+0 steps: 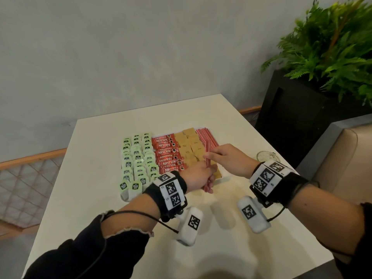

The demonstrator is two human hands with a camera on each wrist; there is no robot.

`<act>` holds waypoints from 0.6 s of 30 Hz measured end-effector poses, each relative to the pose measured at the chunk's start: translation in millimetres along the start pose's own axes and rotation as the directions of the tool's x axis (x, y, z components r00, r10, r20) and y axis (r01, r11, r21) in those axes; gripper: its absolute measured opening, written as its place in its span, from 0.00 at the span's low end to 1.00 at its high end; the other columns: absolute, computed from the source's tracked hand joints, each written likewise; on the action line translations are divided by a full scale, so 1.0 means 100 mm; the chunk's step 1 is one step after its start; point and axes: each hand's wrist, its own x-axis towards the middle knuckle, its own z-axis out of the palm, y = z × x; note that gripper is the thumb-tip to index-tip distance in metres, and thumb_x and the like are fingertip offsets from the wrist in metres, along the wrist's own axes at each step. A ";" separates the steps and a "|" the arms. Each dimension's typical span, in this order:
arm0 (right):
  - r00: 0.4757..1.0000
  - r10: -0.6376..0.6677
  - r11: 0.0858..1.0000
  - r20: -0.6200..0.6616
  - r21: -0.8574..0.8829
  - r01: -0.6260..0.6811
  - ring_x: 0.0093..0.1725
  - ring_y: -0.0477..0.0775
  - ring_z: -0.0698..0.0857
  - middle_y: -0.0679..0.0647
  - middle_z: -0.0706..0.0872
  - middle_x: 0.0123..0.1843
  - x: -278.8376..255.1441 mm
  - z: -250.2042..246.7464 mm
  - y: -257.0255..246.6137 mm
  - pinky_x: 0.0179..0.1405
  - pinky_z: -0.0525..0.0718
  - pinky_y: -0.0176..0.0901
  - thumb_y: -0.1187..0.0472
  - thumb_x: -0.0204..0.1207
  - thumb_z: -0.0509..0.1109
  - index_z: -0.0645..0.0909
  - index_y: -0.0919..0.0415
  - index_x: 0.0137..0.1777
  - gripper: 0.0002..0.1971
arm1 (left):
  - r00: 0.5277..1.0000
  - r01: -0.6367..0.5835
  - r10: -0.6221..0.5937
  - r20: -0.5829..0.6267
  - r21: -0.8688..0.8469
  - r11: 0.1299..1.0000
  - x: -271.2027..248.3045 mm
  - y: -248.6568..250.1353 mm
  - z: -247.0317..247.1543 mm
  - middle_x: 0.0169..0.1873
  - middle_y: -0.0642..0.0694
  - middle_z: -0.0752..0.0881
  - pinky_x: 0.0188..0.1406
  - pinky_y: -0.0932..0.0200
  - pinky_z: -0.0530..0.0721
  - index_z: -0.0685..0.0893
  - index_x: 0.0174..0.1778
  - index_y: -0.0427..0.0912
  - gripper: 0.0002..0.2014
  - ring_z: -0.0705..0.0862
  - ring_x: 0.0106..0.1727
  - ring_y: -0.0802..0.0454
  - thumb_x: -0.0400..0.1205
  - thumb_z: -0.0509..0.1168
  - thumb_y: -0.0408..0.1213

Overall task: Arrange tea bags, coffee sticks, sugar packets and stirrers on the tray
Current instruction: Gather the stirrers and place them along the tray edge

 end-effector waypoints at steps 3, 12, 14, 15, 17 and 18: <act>0.999 0.035 0.998 -0.009 0.060 -0.035 0.26 0.47 0.66 0.55 0.70 0.27 0.07 -0.03 0.02 0.28 0.66 0.39 0.54 0.80 0.70 0.77 0.71 0.33 0.22 | 0.999 -0.015 0.012 0.040 0.073 0.997 0.05 0.07 -0.05 0.29 0.46 0.74 0.30 0.60 0.86 0.73 0.42 0.40 0.13 0.78 0.26 0.53 0.91 0.52 0.38; 0.992 0.083 0.997 -0.097 0.010 -0.083 0.24 0.51 0.75 0.57 0.80 0.25 0.49 -0.31 -0.08 0.33 0.76 0.47 0.57 0.82 0.66 0.80 0.70 0.36 0.18 | 0.966 -0.202 0.255 -0.043 0.487 0.850 0.43 0.32 -0.19 0.37 0.43 0.83 0.30 0.63 0.78 0.73 0.50 0.47 0.07 0.79 0.32 0.53 0.91 0.52 0.42; 0.984 0.113 0.994 -0.137 0.005 -0.113 0.26 0.53 0.77 0.58 0.81 0.27 0.58 -0.38 -0.01 0.33 0.75 0.46 0.57 0.83 0.65 0.82 0.71 0.38 0.18 | 0.947 -0.167 0.299 -0.118 0.615 0.770 0.58 0.29 -0.21 0.41 0.44 0.84 0.40 0.53 0.83 0.76 0.52 0.44 0.10 0.82 0.39 0.50 0.89 0.56 0.47; 0.979 0.141 0.989 -0.146 -0.014 -0.145 0.27 0.53 0.78 0.59 0.82 0.27 0.62 -0.41 0.06 0.32 0.75 0.44 0.57 0.84 0.64 0.82 0.71 0.38 0.18 | 0.945 -0.116 0.285 -0.160 0.651 0.750 0.64 0.26 -0.22 0.49 0.45 0.85 0.48 0.50 0.84 0.77 0.58 0.43 0.13 0.84 0.46 0.49 0.88 0.57 0.49; 0.967 0.204 0.971 -0.150 -0.092 -0.219 0.26 0.52 0.78 0.56 0.82 0.27 0.68 -0.42 0.23 0.29 0.72 0.41 0.57 0.85 0.62 0.80 0.65 0.33 0.19 | 0.946 -0.048 0.250 -0.204 0.675 0.736 0.74 0.18 -0.25 0.65 0.45 0.82 0.64 0.48 0.81 0.74 0.71 0.42 0.21 0.82 0.63 0.47 0.86 0.60 0.50; 0.961 0.235 0.960 -0.149 -0.122 -0.253 0.27 0.51 0.78 0.54 0.81 0.27 0.70 -0.42 0.32 0.28 0.72 0.41 0.57 0.85 0.62 0.79 0.63 0.33 0.18 | 0.948 -0.035 0.245 -0.205 0.697 0.717 0.78 0.15 -0.26 0.71 0.45 0.79 0.70 0.48 0.77 0.71 0.76 0.43 0.25 0.79 0.70 0.47 0.85 0.61 0.50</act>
